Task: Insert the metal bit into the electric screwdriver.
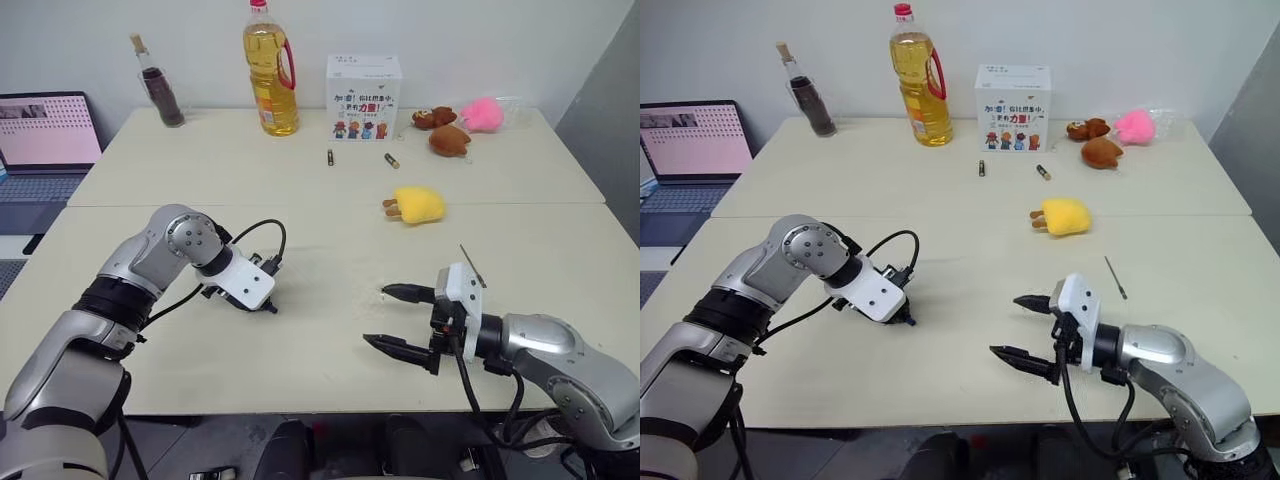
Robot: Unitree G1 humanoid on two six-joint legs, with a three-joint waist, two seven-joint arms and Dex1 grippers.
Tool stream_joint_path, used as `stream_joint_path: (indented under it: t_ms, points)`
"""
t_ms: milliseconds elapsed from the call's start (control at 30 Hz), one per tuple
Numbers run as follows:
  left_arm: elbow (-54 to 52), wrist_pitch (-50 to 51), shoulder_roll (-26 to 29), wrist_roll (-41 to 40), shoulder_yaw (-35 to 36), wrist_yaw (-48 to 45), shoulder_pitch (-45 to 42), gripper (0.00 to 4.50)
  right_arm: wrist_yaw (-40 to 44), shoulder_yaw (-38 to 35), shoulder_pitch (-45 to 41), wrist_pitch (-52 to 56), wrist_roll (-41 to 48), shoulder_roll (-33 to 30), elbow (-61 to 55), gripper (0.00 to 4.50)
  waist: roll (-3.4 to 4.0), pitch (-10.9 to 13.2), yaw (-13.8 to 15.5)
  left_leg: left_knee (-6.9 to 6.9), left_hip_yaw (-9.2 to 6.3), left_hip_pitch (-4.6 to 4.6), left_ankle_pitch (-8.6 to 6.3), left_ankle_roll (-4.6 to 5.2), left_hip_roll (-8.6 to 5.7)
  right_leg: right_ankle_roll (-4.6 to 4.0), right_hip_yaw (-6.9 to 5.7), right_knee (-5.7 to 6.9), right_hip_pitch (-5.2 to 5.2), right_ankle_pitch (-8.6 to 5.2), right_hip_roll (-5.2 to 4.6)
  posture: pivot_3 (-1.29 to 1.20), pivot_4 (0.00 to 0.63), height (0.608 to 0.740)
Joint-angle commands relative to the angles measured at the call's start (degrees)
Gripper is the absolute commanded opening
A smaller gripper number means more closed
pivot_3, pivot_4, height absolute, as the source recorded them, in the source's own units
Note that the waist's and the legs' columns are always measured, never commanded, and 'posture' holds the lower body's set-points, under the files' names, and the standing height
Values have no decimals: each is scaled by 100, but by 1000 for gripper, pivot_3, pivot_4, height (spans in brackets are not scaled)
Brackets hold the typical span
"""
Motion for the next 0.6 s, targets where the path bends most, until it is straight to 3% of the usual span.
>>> stream_joint_path:
  t_ms: [33, 167, 333, 467, 600]
  points:
    - [177, 57, -61, 101, 26, 206, 39, 1630, -122, -261, -197, 40, 378, 72, -283, 4500, 0, 0, 4, 0, -2, 5, 0, 0, 0, 0, -1, -2, 7, 0, 0, 0, 150, 740]
    - [398, 676, -252, -329, 428, 312, -190, 1630, -153, -254, -332, 52, 417, -2, -324, 4500, -2, 1, 13, -3, -11, 44, -1, 2, -1, 1, -7, -9, 49, -2, 0, 0, 150, 740]
    - [-327, 3146, -837, -2035, 1653, 329, -636, 1630, -523, -699, -627, 231, 623, -90, -315, 4500, -34, 21, 13, 0, -17, 36, -2, 3, 3, 2, -13, -12, 46, -2, 0, 0, 150, 740]
    - [-1135, 4584, -1597, -3028, 2538, 1418, -842, 1630, -919, -994, -992, 464, 927, -96, -378, 4500, -41, 25, -2, 12, -49, -6, -2, 2, 8, 5, -23, -25, 35, -2, -13, 0, 150, 740]
    - [-1632, 5070, -2552, -3410, 3029, 2866, -766, 1630, -1283, -1026, -1451, 552, 1030, 1, -322, 4500, -41, 25, -30, 9, -54, -4, -2, 3, 7, 7, -19, -31, 35, -2, -20, 0, 150, 740]
